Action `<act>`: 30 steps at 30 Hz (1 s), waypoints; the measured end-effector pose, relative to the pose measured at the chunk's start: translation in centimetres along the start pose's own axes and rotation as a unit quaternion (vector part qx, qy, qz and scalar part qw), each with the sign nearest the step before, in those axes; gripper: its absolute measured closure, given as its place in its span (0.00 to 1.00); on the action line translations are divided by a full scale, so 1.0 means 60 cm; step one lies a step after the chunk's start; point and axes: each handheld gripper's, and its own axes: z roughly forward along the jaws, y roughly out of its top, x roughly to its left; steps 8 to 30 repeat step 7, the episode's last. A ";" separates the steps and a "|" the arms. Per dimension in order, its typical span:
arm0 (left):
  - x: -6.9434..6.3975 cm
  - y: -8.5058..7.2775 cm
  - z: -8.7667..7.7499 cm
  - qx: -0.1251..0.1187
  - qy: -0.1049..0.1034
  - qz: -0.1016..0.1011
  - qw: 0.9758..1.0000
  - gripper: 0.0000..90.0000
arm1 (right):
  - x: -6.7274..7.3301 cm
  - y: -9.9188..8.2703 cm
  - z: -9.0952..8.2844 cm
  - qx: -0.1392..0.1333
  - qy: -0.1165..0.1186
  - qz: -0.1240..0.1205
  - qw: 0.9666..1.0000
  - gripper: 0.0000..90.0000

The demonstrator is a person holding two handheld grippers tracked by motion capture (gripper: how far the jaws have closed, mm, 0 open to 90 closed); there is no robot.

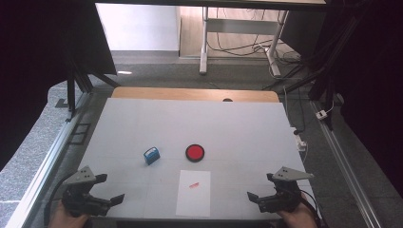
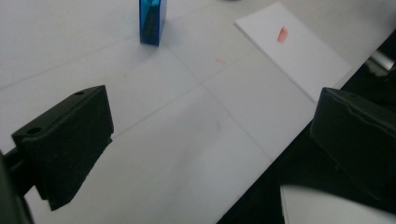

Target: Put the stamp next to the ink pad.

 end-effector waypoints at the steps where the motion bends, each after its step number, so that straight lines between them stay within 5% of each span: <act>1: -0.002 0.000 0.000 0.000 0.005 0.001 1.000 0.00 | 0.000 0.000 0.000 0.001 0.000 0.001 1.000 0.00; 30: -0.001 0.000 0.001 0.007 0.005 -0.004 1.000 0.00 | 0.000 0.001 0.002 0.008 -0.004 -0.005 1.000 0.00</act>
